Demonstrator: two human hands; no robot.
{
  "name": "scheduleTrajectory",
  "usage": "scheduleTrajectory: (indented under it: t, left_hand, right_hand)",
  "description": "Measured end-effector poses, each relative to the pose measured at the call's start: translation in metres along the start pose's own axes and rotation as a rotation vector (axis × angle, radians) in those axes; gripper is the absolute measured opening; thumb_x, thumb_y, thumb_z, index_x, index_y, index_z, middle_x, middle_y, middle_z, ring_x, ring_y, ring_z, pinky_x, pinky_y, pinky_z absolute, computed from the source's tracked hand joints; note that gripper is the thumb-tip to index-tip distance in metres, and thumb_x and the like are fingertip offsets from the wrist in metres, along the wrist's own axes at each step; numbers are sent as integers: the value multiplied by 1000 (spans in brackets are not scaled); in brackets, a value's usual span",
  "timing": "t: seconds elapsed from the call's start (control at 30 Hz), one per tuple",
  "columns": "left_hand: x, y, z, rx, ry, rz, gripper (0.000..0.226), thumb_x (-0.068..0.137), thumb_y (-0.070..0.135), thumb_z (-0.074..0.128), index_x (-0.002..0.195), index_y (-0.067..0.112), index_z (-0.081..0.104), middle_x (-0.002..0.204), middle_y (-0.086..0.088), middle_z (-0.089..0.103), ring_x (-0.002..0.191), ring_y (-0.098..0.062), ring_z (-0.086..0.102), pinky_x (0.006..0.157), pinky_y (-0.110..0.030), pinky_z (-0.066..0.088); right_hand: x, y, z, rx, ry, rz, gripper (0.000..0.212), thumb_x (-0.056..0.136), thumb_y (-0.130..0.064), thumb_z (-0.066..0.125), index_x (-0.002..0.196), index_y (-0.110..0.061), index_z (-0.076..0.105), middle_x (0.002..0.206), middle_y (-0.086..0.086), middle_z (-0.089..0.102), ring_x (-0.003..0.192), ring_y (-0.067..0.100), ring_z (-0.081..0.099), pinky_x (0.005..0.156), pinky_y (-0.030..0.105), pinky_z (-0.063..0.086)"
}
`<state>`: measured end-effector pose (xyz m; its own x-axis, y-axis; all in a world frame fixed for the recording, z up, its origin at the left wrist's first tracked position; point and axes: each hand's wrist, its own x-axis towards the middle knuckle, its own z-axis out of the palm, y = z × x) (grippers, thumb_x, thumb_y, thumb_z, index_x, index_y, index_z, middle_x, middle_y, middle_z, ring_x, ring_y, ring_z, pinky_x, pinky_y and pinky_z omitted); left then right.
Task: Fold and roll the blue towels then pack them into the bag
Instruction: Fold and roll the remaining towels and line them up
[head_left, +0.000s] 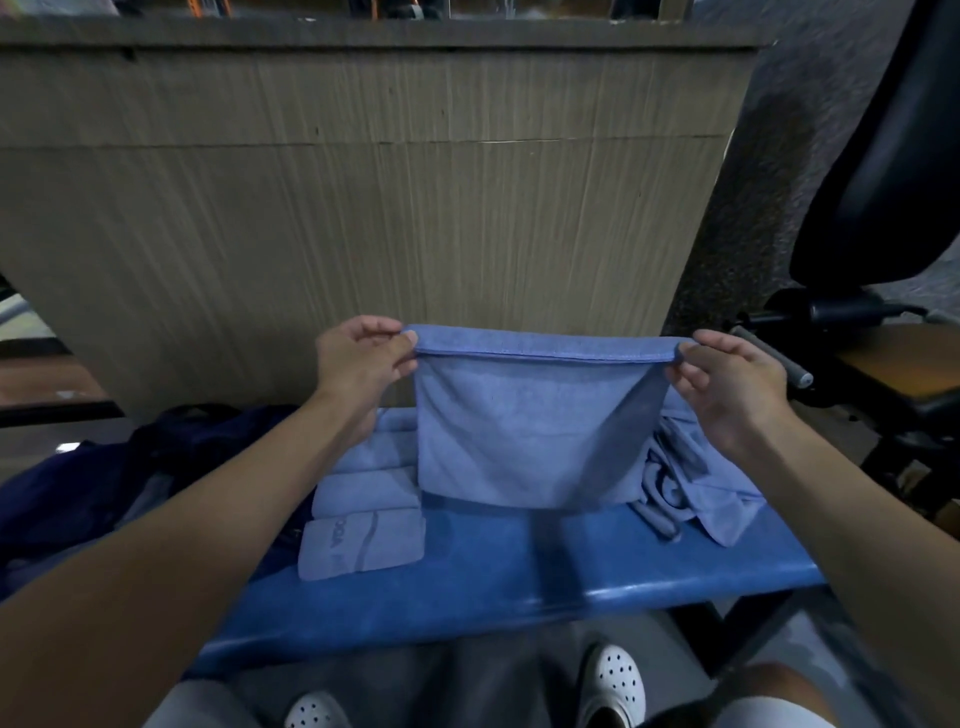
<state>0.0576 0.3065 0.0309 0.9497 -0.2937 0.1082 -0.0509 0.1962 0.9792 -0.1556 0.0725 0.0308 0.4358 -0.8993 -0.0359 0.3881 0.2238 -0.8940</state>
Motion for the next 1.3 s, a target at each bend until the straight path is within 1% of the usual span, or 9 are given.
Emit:
scheduleTrajectory:
  t: [0.43, 0.53, 0.63, 0.7, 0.77, 0.93, 1.1, 1.23, 1.3]
  left_hand:
    - [17, -4, 12, -27, 3, -3, 19, 87, -1, 68, 77, 13, 59, 76, -6, 62, 78, -16, 65, 78, -32, 59]
    - [-13, -27, 1, -6, 15, -64, 16, 87, -3, 67, 79, 9, 60, 75, -7, 59, 72, -16, 62, 72, -28, 60]
    - [-47, -65, -16, 97, 52, -193, 14, 87, -5, 66, 79, 5, 62, 82, -13, 62, 74, -21, 63, 72, -28, 60]
    - [-68, -89, -29, 174, 77, -278, 17, 85, -6, 66, 75, 7, 62, 79, -11, 62, 73, -21, 64, 76, -34, 59]
    - [-87, -109, -41, 214, 60, -348, 18, 85, -8, 65, 75, 6, 61, 77, -9, 61, 70, -20, 63, 69, -30, 58]
    - [-121, -143, -60, 270, -27, -365, 17, 88, -8, 62, 78, 5, 64, 82, -9, 61, 71, -17, 59, 57, -18, 56]
    - [-124, -151, -73, 391, -144, -302, 19, 88, -5, 64, 81, 11, 69, 86, -5, 68, 73, -12, 62, 62, -9, 52]
    - [-125, -150, -81, 530, -262, -212, 26, 83, -9, 65, 96, 13, 69, 84, 3, 68, 76, -7, 62, 63, -5, 47]
    - [-126, -151, -83, 530, -309, -174, 31, 82, -12, 66, 92, 17, 67, 86, 2, 68, 78, -9, 63, 65, -7, 48]
  right_hand:
    - [22, 2, 6, -49, 34, -20, 17, 87, 6, 60, 86, -11, 55, 80, 11, 60, 75, 22, 62, 79, 34, 58]
    - [7, 24, -16, -93, 70, 63, 18, 88, 4, 60, 82, -12, 53, 74, 11, 54, 68, 21, 55, 71, 33, 56]
    - [-15, 58, -46, -186, 88, 214, 13, 87, 4, 59, 85, -7, 53, 81, 16, 52, 70, 24, 53, 61, 29, 54]
    - [-32, 78, -63, -223, 95, 298, 18, 86, 9, 55, 76, -5, 50, 73, 15, 50, 66, 21, 53, 51, 22, 51]
    - [-51, 94, -77, -245, 132, 341, 29, 85, 13, 53, 68, -10, 45, 66, 12, 44, 59, 19, 49, 45, 20, 48]
    - [-82, 117, -105, -334, 188, 425, 17, 89, 6, 58, 78, -7, 57, 69, 13, 51, 62, 21, 50, 60, 29, 46]
    - [-95, 119, -113, -340, 126, 398, 10, 91, 5, 56, 86, -2, 61, 78, 15, 58, 75, 24, 58, 74, 30, 51]
    - [-99, 124, -123, -502, 14, 302, 26, 85, 20, 51, 101, 3, 63, 79, 14, 60, 75, 26, 58, 70, 26, 50]
    - [-101, 125, -127, -597, -34, 225, 29, 82, 20, 56, 100, -1, 64, 76, 10, 61, 71, 21, 56, 62, 20, 49]
